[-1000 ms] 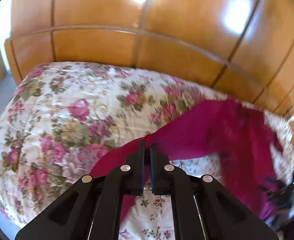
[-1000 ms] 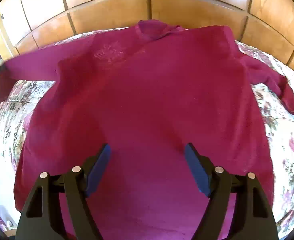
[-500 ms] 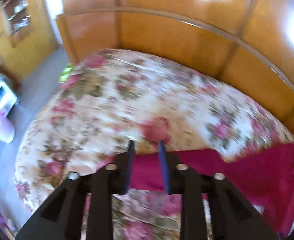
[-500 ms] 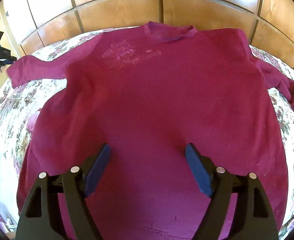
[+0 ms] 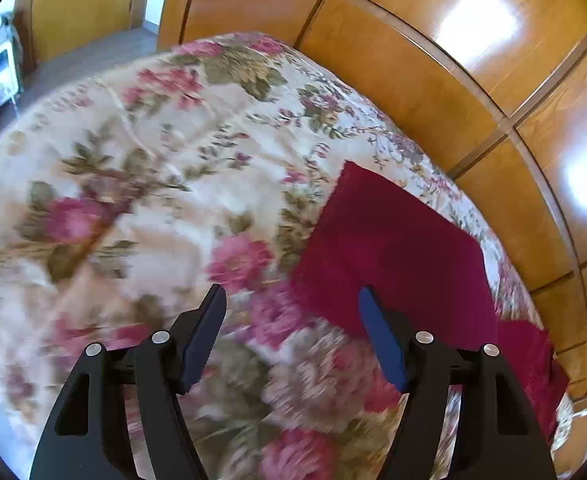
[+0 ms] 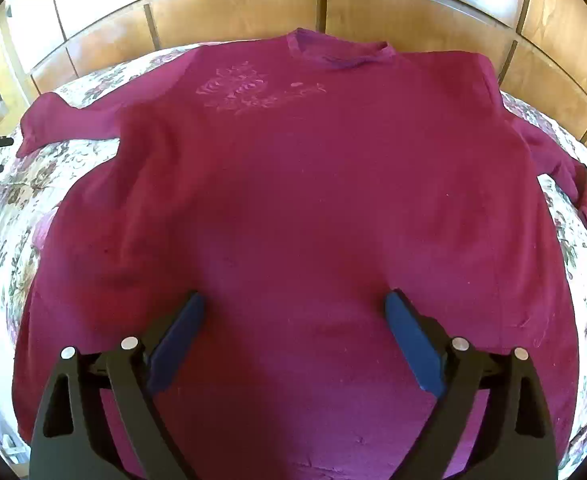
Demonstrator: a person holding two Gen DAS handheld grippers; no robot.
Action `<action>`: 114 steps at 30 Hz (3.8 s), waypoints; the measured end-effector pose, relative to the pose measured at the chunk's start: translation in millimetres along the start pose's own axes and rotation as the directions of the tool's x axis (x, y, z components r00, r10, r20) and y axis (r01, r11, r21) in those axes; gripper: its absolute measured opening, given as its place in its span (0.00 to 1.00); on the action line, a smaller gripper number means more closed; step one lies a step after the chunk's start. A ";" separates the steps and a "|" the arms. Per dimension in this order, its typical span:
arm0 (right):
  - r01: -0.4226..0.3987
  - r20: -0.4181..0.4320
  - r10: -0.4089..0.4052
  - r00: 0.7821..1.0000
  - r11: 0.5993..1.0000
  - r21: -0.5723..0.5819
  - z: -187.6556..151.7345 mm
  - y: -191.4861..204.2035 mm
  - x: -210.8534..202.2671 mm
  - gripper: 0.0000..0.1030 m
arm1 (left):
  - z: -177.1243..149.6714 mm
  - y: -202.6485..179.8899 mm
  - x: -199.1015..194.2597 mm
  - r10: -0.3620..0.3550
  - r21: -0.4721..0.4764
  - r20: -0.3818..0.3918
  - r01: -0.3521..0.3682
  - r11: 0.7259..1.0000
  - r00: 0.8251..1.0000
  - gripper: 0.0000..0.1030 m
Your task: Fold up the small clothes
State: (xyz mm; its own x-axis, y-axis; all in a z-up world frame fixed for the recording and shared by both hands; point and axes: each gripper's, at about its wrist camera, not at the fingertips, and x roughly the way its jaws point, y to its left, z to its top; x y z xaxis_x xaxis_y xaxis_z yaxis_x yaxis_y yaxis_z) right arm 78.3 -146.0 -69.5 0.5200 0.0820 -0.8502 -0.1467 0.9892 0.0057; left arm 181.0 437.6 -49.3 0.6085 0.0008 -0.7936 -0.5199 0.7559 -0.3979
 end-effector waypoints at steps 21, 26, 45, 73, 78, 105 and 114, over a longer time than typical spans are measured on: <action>0.012 0.049 -0.011 0.999 1.000 -0.015 -2.0 -1.7 8.8 0.97 | -26.6 -4.4 -1.0 0.234 0.133 -0.010 -0.230 0.964 0.972 0.07; -0.001 0.042 0.001 0.999 1.000 -0.003 -6.7 -16.1 -4.6 0.96 | -65.3 -22.3 -41.0 0.122 0.103 0.030 -0.124 0.987 0.992 0.49; 0.084 -0.040 -0.076 0.996 0.965 0.248 -100.3 -170.2 -57.6 0.55 | -322.2 -149.3 -78.0 -0.398 0.312 -0.493 0.585 0.749 0.773 0.21; 0.025 0.085 -0.081 0.993 0.856 0.516 -75.6 -279.8 -81.8 0.47 | -300.5 -188.3 -111.8 -0.300 0.466 -0.202 0.361 0.808 0.932 0.60; 0.235 0.090 -0.320 0.943 0.832 0.503 -31.4 -324.1 -70.5 0.48 | -315.2 -227.0 -89.5 -0.281 0.485 -0.266 0.380 0.788 0.922 0.63; 0.147 0.257 -0.417 0.872 0.724 0.674 15.2 -472.3 -182.5 0.03 | -334.7 -307.2 -33.8 -0.129 0.628 -0.264 0.272 0.729 0.956 0.92; 0.293 -0.050 -0.409 0.911 0.556 0.778 -26.0 -537.9 -97.9 0.03 | -332.4 -309.0 -27.9 -0.101 0.631 -0.263 0.250 0.734 0.960 0.92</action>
State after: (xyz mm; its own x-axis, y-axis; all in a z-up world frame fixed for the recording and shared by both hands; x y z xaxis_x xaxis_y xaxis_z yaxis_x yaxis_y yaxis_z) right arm 84.3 -689.3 -3.0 0.4914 -0.3364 -0.8033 0.7251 0.6690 0.1633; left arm 125.4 -13.6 -57.3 0.4785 -0.2475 -0.8425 0.1485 0.9685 -0.2001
